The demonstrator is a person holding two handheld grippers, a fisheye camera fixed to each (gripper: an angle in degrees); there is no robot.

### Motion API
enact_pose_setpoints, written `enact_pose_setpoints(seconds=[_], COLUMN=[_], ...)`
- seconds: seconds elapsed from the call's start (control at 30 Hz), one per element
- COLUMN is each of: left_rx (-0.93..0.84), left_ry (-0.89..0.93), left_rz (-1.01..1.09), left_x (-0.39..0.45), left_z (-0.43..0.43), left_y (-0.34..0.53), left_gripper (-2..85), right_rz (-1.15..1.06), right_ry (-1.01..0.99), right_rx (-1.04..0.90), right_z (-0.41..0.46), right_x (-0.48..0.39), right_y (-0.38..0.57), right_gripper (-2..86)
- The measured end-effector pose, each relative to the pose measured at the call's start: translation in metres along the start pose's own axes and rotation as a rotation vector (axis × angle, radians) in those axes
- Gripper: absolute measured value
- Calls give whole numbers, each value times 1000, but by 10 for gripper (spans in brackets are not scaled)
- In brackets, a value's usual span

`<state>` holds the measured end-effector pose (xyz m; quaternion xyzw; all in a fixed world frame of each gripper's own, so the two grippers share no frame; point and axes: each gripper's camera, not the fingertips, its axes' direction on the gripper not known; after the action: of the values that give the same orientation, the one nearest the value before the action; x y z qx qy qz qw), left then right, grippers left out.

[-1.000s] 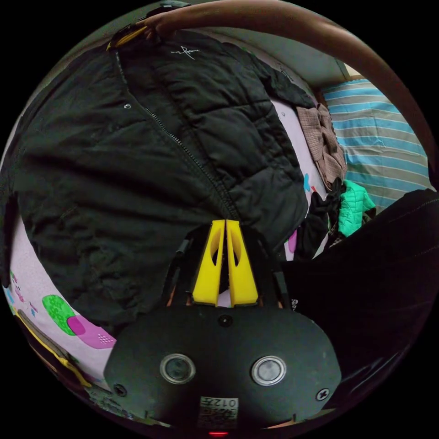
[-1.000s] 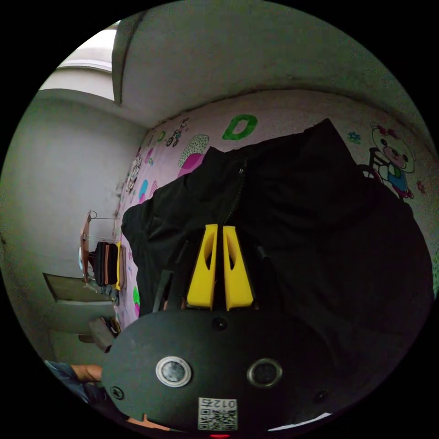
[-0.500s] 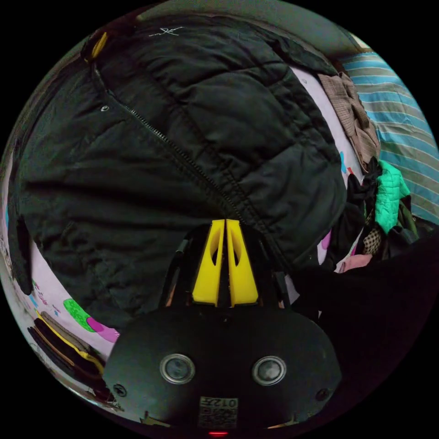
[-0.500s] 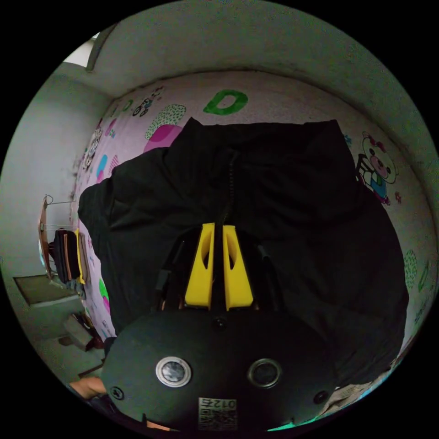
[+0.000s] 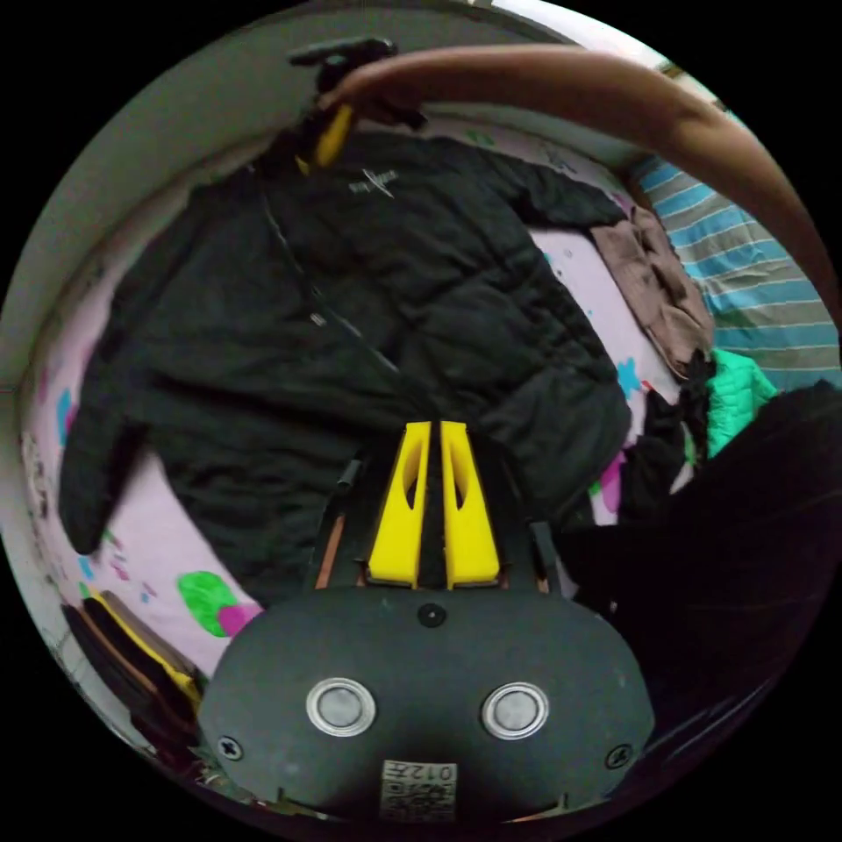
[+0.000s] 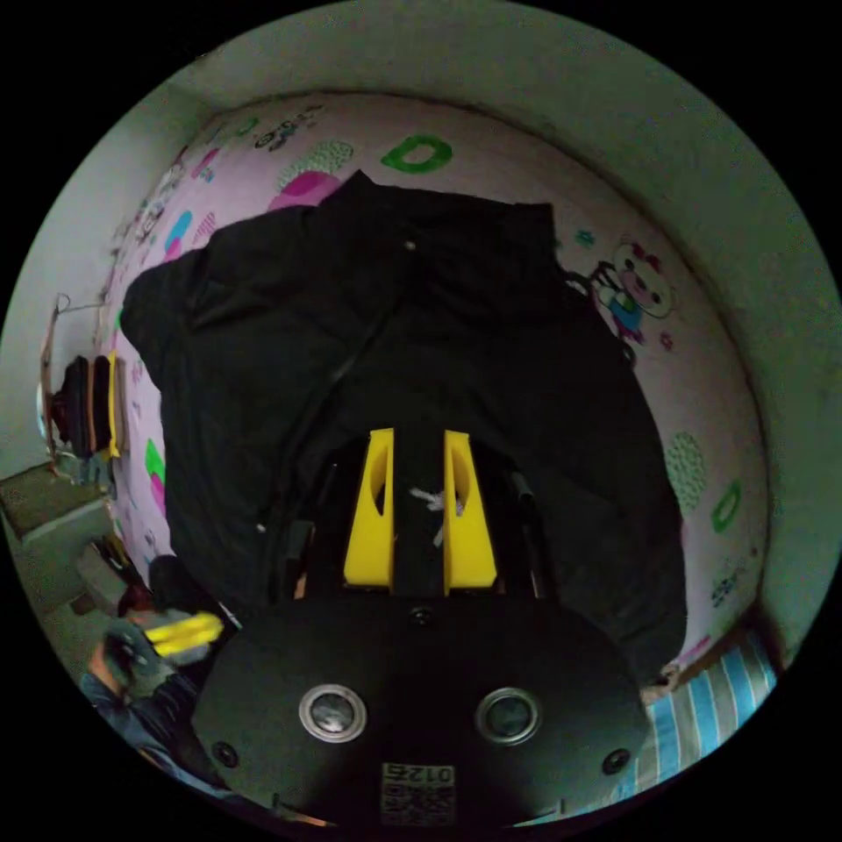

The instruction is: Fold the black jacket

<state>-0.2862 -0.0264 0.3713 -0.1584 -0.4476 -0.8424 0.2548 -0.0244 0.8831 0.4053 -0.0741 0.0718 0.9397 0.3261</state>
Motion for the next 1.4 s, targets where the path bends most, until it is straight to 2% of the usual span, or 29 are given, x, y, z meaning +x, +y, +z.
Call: enact_pose_setpoints(seconds=[0.1,0.2,0.27,0.5,0.67,0.87,1.07,1.4], left_rx=[84,11,-44,-181,-140,-122,-88,-66], left_ry=[-154,-244,-243,-321,-381,-400,-223,-45], left_rz=[-87,-206,-222,-219,-261,-236,-276,-172], left_x=[-53,-102,-112,-90,-78,-71,-74,0], left_z=[-6,29,53,116,121,122,104,99], left_y=[-31,-68,-86,-112,-102,-82,-39,49], left_gripper=[6,7,6,5,5,5,7,32], right_rz=[32,95,157,222,106,172,207,255], right_ry=[86,109,101,-18,2,-41,16,87], right_rx=[-56,-96,-151,-44,5,55,128,116], right_z=[5,23,48,63,66,68,71,72], right_x=[21,44,59,80,77,89,83,79], right_y=[25,46,57,81,92,102,115,111], right_gripper=[95,85,55,43,43,37,36,35])
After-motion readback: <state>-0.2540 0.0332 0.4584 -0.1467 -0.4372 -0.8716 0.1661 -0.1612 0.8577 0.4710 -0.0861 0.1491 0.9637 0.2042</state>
